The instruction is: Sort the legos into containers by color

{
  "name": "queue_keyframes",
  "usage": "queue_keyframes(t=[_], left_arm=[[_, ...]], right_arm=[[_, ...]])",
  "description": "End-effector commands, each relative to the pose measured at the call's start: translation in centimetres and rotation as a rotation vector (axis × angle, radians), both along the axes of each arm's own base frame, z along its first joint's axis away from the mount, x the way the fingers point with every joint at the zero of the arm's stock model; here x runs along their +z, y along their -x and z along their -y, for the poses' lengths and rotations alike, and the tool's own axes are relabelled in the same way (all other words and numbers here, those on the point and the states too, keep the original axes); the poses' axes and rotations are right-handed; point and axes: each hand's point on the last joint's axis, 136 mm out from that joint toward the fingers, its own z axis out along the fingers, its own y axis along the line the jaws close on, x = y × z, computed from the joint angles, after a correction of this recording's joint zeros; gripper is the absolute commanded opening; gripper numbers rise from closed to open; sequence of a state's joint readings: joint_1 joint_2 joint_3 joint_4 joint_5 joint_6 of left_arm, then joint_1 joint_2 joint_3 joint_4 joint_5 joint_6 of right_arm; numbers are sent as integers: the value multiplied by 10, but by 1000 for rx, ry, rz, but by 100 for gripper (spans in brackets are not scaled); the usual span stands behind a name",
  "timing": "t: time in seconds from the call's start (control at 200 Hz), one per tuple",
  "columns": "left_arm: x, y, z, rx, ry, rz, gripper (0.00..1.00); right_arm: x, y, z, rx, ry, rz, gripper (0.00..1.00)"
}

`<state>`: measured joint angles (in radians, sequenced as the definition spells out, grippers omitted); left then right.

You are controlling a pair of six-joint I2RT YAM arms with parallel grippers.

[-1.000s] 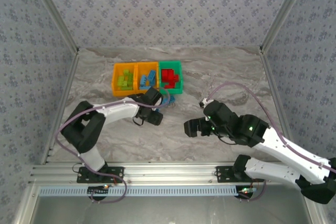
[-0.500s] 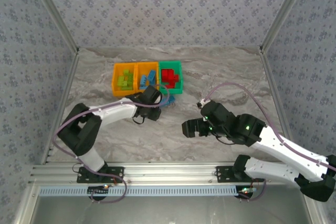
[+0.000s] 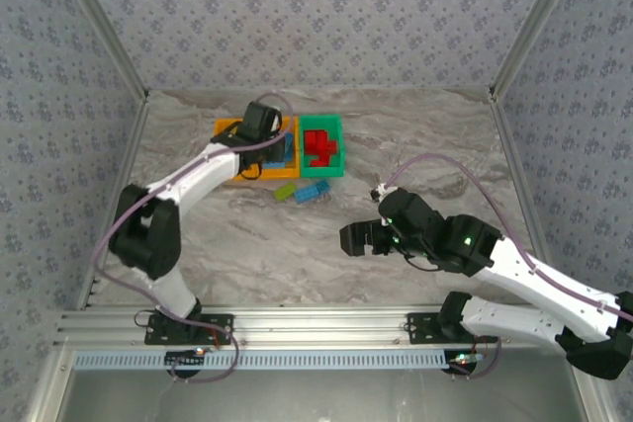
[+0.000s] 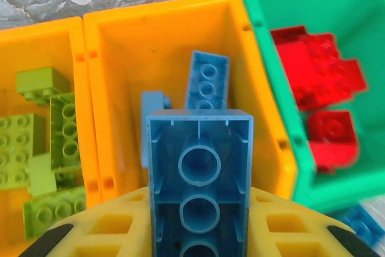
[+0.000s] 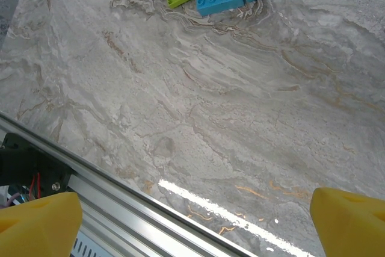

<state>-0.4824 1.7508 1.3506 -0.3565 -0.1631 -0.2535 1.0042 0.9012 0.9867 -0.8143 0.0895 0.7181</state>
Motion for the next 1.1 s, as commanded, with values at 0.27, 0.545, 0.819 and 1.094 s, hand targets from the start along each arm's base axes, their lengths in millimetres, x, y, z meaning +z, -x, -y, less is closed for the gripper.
queue_keyframes(t=[0.27,0.545,0.819,1.094], left_arm=[[42,-29,9,-41,34,33,59],[136,100,33,-318,79,261,67],[144,268,49,-987,-111,464,79],[111,319,22,-1266,-211,622,90]], right_arm=[[23,5,18,-68,-96,39,100],[16,-23,-4,-79,-57,66,100],[-33,-82,-39,29,113,69,100],[-100,-160,-49,1,128,-14,94]])
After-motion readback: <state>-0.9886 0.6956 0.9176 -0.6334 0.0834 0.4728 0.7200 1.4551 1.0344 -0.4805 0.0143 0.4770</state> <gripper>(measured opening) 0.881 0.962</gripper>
